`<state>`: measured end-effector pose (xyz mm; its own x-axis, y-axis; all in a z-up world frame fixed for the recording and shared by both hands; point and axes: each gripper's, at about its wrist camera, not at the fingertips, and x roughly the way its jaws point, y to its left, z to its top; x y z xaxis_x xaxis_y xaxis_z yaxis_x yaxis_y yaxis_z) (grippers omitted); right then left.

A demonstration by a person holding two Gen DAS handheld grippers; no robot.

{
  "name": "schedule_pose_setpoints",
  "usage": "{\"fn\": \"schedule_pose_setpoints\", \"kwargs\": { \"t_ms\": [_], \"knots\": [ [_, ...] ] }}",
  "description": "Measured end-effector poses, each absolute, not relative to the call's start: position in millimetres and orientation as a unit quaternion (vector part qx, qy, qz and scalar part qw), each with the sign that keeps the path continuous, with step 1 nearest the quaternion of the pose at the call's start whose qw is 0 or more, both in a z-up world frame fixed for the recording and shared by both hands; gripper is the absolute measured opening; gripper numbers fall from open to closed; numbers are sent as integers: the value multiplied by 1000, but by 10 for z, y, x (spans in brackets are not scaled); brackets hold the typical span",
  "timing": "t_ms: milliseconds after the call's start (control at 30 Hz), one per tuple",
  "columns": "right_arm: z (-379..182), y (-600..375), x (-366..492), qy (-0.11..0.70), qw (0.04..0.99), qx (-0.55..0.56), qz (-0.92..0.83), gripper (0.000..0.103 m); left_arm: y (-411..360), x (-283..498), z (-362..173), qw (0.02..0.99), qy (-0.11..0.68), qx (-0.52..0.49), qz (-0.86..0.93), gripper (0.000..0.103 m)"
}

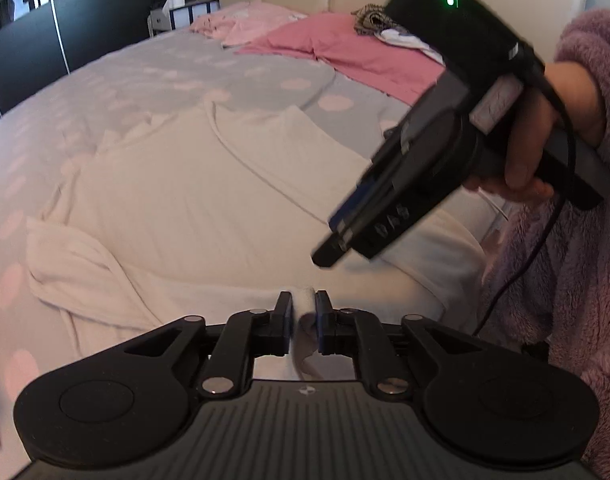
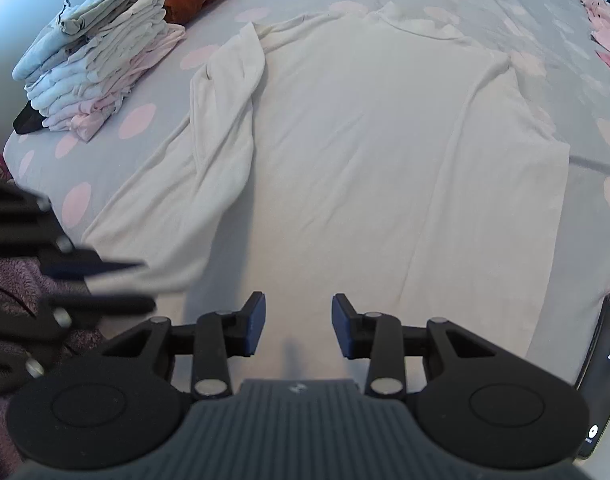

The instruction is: Fold clothes

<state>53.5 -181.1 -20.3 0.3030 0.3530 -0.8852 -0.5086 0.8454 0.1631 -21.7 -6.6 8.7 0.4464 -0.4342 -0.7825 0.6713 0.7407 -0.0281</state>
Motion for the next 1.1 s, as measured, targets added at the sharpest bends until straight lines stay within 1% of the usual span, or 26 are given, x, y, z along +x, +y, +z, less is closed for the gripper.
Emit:
{"fn": "schedule_pose_setpoints", "kwargs": {
  "t_ms": [33, 133, 233, 367, 567, 633, 667, 733, 767, 800, 867, 967, 1100],
  "knots": [
    [-198, -1808, 543, 521, 806, -73, 269, 40, -40, -238, 72, 836, 412, 138, -335, 30],
    [-150, -1725, 543, 506, 812, -76, 280, 40, 72, -309, 57, 836, 415, 132, -334, 40],
    [-110, -1582, 537, 494, 811, -80, 305, 38, 213, -321, 15, 840, 423, 129, -315, 40],
    [-129, -1283, 494, 489, 794, -93, 348, 31, 437, -230, -88, 852, 440, 128, -253, 40],
    [-441, -810, 373, 521, 755, -123, 380, 31, 770, -82, -215, 860, 471, 97, -172, 40],
    [-551, -713, 335, 530, 744, -139, 383, 34, 881, -57, -251, 861, 479, 84, -151, 40],
    [-619, -686, 318, 536, 738, -142, 384, 38, 921, -51, -260, 861, 481, 76, -144, 40],
    [-730, -658, 289, 547, 732, -148, 379, 37, 989, -41, -267, 862, 485, 60, -136, 40],
    [-775, -647, 274, 547, 733, -156, 373, 27, 1000, -40, -258, 863, 484, 56, -135, 40],
    [-797, -644, 263, 544, 736, -167, 367, 9, 1008, -40, -246, 864, 482, 53, -135, 40],
    [-770, -697, 284, 548, 738, -154, 363, 9, 1008, -39, -241, 866, 479, 53, -136, 40],
    [-572, -885, 323, 543, 749, -113, 363, 8, 1022, -52, -243, 867, 477, 51, -134, 40],
    [-274, -1321, 444, 530, 778, -36, 334, 7, 1041, -44, -260, 867, 481, 47, -125, 40]
  ]
}}
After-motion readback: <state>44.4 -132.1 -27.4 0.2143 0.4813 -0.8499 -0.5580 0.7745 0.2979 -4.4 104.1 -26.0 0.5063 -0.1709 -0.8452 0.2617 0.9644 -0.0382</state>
